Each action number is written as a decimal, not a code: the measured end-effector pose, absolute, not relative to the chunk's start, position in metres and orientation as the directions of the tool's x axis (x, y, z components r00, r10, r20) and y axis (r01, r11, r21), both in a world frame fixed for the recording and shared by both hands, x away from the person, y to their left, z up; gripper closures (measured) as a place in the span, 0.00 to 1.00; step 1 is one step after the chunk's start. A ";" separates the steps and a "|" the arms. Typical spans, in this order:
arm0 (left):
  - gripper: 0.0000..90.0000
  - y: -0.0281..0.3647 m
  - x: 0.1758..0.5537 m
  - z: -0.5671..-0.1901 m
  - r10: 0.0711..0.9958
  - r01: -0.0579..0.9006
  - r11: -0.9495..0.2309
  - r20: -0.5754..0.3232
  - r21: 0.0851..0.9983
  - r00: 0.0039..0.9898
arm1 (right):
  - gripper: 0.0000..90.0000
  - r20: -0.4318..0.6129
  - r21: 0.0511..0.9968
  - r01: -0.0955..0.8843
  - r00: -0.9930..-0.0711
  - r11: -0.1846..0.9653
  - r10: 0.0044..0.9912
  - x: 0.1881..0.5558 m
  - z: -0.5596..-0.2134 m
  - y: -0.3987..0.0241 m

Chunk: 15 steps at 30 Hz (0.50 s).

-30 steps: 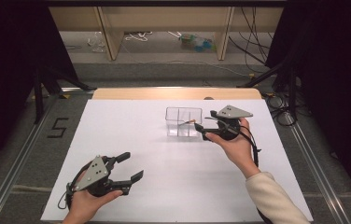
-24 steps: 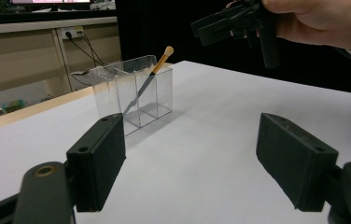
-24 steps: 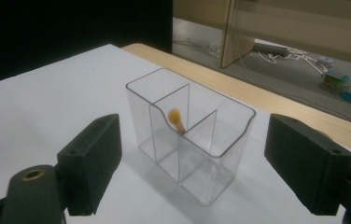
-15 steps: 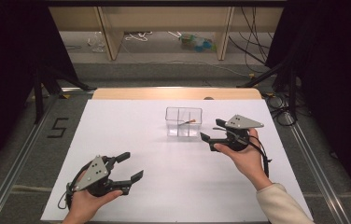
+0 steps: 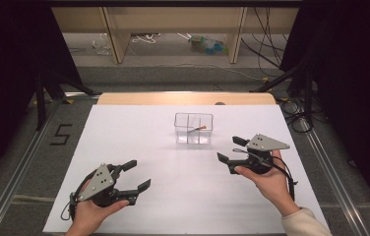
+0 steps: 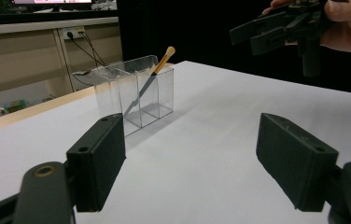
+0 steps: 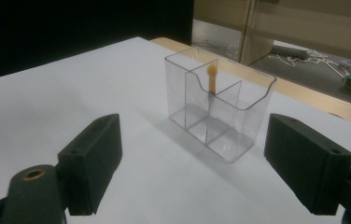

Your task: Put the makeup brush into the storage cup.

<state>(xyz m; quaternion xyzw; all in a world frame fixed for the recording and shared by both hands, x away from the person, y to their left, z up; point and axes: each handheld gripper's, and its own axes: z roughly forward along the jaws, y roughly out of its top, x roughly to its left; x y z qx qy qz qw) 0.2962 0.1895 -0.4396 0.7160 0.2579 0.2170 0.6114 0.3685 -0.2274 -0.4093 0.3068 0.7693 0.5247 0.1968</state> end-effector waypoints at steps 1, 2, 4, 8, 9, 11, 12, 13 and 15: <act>0.27 0.189 0.296 -0.440 0.636 0.105 -0.118 -0.006 0.987 0.772 | 0.22 0.016 0.930 0.260 -0.736 0.261 0.677 0.367 -0.409 -0.229; 0.27 0.190 0.296 -0.439 0.634 0.102 -0.121 -0.002 0.987 0.773 | 0.23 0.020 0.928 0.266 -0.738 0.263 0.675 0.364 -0.409 -0.230; 0.27 0.190 0.296 -0.439 0.636 0.105 -0.120 -0.004 0.987 0.771 | 0.22 0.016 0.929 0.261 -0.739 0.264 0.674 0.361 -0.409 -0.233; 0.27 0.190 0.296 -0.440 0.638 0.109 -0.117 -0.010 0.987 0.770 | 0.22 0.025 0.932 0.259 -0.742 0.252 0.670 0.353 -0.410 -0.237; 0.27 0.190 0.296 -0.440 0.637 0.109 -0.115 -0.011 0.987 0.771 | 0.22 0.020 0.935 0.252 -0.739 0.249 0.674 0.351 -0.410 -0.238; 0.27 0.190 0.296 -0.440 0.636 0.105 -0.120 -0.005 0.987 0.772 | 0.23 0.027 0.940 0.246 -0.745 0.237 0.667 0.347 -0.412 -0.240; 0.27 0.190 0.297 -0.440 0.632 0.100 -0.112 -0.007 0.989 0.775 | 0.23 0.020 0.936 0.249 -0.741 0.247 0.671 0.345 -0.412 -0.241; 0.27 0.190 0.297 -0.440 0.632 0.098 -0.113 -0.005 0.989 0.775 | 0.23 0.010 0.938 0.239 -0.742 0.250 0.671 0.344 -0.413 -0.242; 0.27 0.190 0.297 -0.440 0.632 0.099 -0.113 -0.005 0.989 0.775 | 0.25 0.022 0.935 0.250 -0.751 0.253 0.660 0.340 -0.414 -0.244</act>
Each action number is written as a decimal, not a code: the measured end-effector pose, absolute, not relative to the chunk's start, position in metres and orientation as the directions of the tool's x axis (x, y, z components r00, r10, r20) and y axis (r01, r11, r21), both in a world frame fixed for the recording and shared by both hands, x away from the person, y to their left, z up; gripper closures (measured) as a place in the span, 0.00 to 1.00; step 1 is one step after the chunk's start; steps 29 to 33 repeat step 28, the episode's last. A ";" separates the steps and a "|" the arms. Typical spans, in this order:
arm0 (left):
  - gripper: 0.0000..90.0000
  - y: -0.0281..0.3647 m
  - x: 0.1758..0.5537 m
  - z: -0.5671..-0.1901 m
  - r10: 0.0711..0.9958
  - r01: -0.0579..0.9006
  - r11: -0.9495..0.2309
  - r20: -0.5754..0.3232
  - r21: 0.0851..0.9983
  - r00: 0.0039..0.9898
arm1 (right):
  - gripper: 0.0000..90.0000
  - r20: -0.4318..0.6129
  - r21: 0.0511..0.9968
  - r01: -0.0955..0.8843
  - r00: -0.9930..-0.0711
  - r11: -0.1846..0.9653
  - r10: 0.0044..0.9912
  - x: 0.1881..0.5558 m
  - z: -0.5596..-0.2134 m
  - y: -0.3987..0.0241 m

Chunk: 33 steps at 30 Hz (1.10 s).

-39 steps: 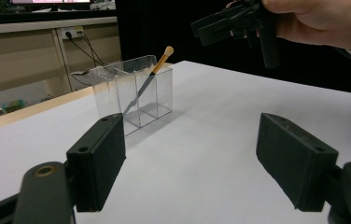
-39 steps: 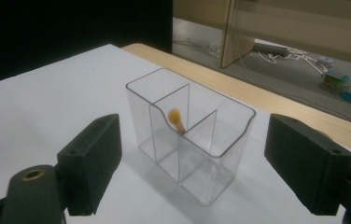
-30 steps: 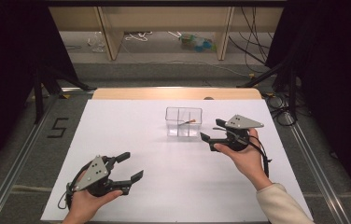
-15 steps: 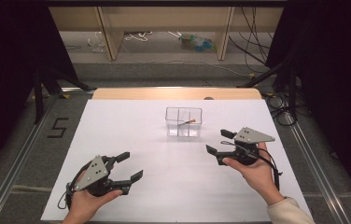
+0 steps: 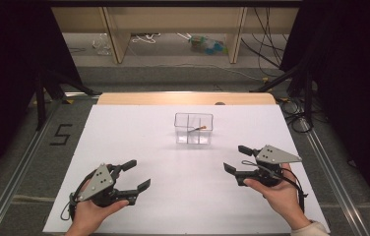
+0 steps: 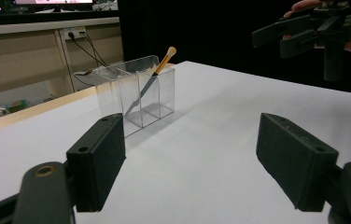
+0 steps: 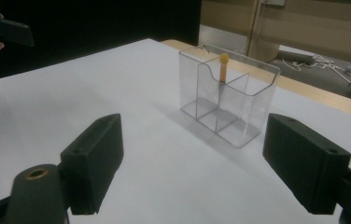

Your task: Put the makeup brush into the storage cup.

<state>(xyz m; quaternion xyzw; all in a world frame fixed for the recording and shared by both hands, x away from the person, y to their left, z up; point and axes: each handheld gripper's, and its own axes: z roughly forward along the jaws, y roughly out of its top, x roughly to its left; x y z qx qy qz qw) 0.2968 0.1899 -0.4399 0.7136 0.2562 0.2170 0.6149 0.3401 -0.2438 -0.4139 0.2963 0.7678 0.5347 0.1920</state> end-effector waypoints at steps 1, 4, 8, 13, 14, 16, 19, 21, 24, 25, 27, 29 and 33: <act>0.27 0.190 0.296 -0.439 0.637 0.103 -0.122 -0.002 0.987 0.771 | 0.25 0.027 0.938 0.246 -0.752 0.243 0.659 0.339 -0.415 -0.244; 0.27 0.190 0.296 -0.439 0.636 0.102 -0.121 -0.002 0.987 0.772 | 0.25 0.036 0.939 0.252 -0.750 0.234 0.661 0.337 -0.416 -0.247; 0.27 0.191 0.296 -0.439 0.637 0.103 -0.118 -0.005 0.988 0.770 | 0.24 0.050 0.945 0.248 -0.752 0.212 0.657 0.334 -0.418 -0.250; 0.27 0.191 0.296 -0.439 0.637 0.098 -0.121 0.001 0.988 0.771 | 0.24 0.046 0.940 0.254 -0.756 0.229 0.652 0.328 -0.420 -0.252; 0.27 0.191 0.297 -0.439 0.636 0.098 -0.122 0.002 0.988 0.771 | 0.24 0.049 0.937 0.262 -0.755 0.232 0.654 0.327 -0.421 -0.253; 0.27 0.191 0.297 -0.439 0.636 0.098 -0.121 0.001 0.988 0.772 | 0.24 0.036 0.947 0.235 -0.754 0.217 0.656 0.327 -0.423 -0.253; 0.27 0.190 0.296 -0.439 0.635 0.107 -0.114 -0.011 0.988 0.772 | 0.23 0.064 0.944 0.258 -0.754 0.206 0.654 0.326 -0.424 -0.253; 0.27 0.190 0.296 -0.439 0.634 0.104 -0.118 -0.006 0.987 0.773 | 0.23 0.062 0.937 0.270 -0.755 0.222 0.653 0.326 -0.425 -0.254; 0.27 0.190 0.296 -0.439 0.635 0.107 -0.115 -0.010 0.988 0.773 | 0.23 0.055 0.936 0.269 -0.749 0.227 0.660 0.326 -0.425 -0.254; 0.27 0.189 0.297 -0.439 0.632 0.105 -0.111 -0.011 0.988 0.775 | 0.23 0.056 0.936 0.270 -0.749 0.227 0.660 0.325 -0.426 -0.254; 0.27 0.189 0.297 -0.439 0.631 0.105 -0.105 -0.016 0.989 0.776 | 0.23 0.059 0.940 0.264 -0.746 0.214 0.663 0.326 -0.427 -0.253; 0.27 0.189 0.296 -0.439 0.635 0.111 -0.108 -0.018 0.988 0.773 | 0.23 0.063 0.933 0.278 -0.749 0.227 0.660 0.325 -0.427 -0.254; 0.27 0.189 0.296 -0.439 0.635 0.111 -0.108 -0.018 0.988 0.773 | 0.23 0.063 0.933 0.278 -0.749 0.227 0.660 0.325 -0.427 -0.254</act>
